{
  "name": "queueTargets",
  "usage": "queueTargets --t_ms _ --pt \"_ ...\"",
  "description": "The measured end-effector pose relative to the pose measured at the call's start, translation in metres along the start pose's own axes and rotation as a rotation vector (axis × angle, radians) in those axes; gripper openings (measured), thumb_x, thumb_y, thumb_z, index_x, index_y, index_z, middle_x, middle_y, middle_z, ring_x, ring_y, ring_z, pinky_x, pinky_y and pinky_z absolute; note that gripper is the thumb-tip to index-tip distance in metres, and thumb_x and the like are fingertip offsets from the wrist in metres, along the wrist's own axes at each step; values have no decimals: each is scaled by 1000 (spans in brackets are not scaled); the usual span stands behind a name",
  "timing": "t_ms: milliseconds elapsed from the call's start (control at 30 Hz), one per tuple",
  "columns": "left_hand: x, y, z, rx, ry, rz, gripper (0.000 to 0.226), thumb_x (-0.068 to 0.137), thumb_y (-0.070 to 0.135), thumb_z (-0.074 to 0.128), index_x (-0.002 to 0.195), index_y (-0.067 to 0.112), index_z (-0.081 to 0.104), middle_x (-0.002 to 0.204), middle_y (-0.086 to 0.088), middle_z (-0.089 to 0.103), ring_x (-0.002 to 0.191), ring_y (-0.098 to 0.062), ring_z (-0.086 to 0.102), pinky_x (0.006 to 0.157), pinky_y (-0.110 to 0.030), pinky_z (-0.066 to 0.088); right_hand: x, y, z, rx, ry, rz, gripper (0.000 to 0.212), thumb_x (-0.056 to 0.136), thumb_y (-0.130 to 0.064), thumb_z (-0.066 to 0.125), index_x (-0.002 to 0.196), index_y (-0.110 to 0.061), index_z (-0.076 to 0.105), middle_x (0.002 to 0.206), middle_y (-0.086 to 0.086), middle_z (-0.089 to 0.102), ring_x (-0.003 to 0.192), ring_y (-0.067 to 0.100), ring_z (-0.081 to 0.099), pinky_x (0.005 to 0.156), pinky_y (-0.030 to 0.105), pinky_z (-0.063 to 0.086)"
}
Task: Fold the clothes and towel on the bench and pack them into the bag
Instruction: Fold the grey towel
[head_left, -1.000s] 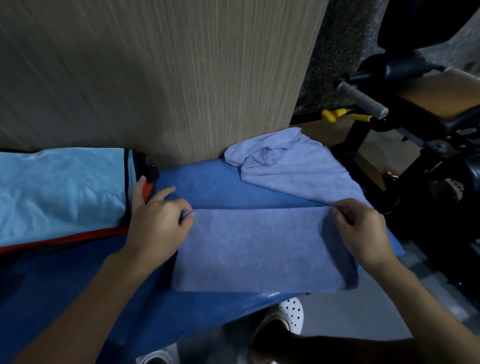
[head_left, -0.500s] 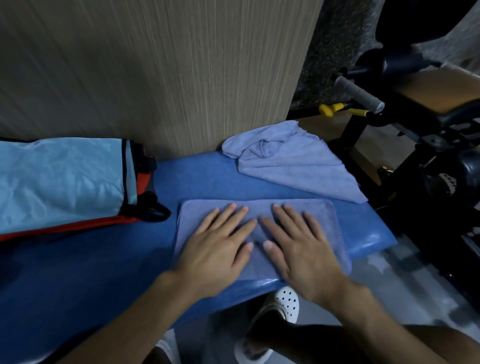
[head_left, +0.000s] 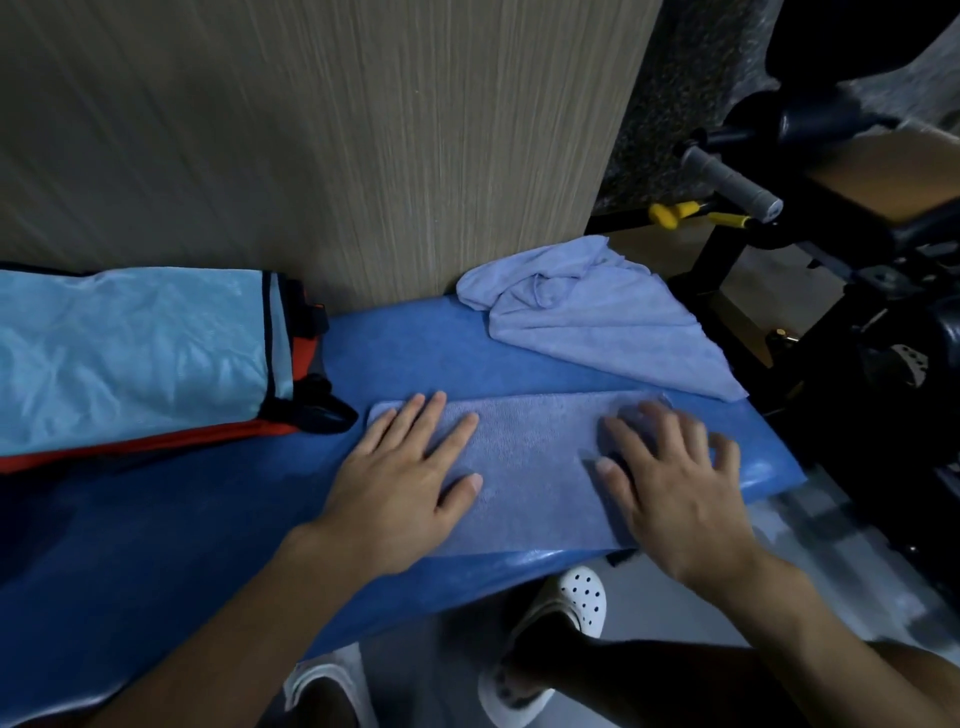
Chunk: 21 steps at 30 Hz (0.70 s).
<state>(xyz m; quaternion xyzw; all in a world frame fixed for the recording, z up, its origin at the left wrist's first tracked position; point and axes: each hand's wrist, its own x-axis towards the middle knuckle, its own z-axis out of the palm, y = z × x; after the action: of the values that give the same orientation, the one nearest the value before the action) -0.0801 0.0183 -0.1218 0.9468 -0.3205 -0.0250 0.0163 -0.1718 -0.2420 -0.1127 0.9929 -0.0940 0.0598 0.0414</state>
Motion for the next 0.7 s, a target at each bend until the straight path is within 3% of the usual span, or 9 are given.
queueTargets --t_ms 133,267,367,433,467,533,600,633,700 --pt "-4 3 -24 122 18 8 58 93 54 30 129 23 64 119 -8 66 105 -29 62 86 -44 47 -2 -11 -7 37 23 -11 49 96 -53 28 113 -23 62 111 3 54 96 28 51 78 44 38" --pt "-17 9 -53 202 -124 -4 28 94 39 31 106 25 53 95 3 36 93 -20 44 81 -38 30 13 -22 -5 165 -35 -143 54 96 -57 24 120 -26 61 119 -1 55 109 24 53 94 45 36" --pt "-20 11 -57 98 14 69 28 87 31 36 86 17 61 96 -3 47 87 -25 53 77 -40 40 28 -48 -3 256 -40 -300 52 96 -54 29 121 -24 63 129 0 58 124 24 52 109 52 31" --pt "-14 9 -46 -35 14 115 49 89 36 30 119 15 62 135 -8 53 125 -25 53 101 -38 43 33 -63 -3 277 -38 -386 49 96 -49 30 120 -22 63 134 1 58 130 25 50 108 57 31" --pt "-9 7 -37 -83 -4 160 62 91 40 22 142 16 49 156 -5 37 145 -17 32 116 -32 27 35 -68 -5 264 -16 -395 46 96 -46 32 118 -23 64 132 0 59 128 26 51 105 55 34" --pt "-3 5 -30 -68 -83 171 73 91 45 11 156 15 25 165 1 13 149 -4 3 118 -22 0 39 -66 -13 200 57 -318 38 92 -41 36 110 -23 64 117 2 60 110 29 55 89 47 39" --pt "-5 2 -27 -5 -119 172 68 93 44 21 149 11 43 158 -3 35 146 -9 28 117 -30 21 42 -58 -20 171 63 -169 34 90 -38 38 105 -22 64 104 2 57 96 29 53 79 43 38" --pt "-8 3 -27 42 -102 167 65 92 44 28 141 10 53 150 -5 48 139 -14 44 109 -35 38 43 -56 -21 160 25 -126 34 93 -39 37 107 -23 63 105 1 57 96 28 53 80 43 38" --pt "-15 4 -24 66 -70 157 63 90 47 32 131 9 62 139 -7 59 128 -21 57 94 -38 53 42 -55 -16 169 -70 -151 34 96 -43 40 116 -24 60 117 -3 56 106 24 52 88 42 37"
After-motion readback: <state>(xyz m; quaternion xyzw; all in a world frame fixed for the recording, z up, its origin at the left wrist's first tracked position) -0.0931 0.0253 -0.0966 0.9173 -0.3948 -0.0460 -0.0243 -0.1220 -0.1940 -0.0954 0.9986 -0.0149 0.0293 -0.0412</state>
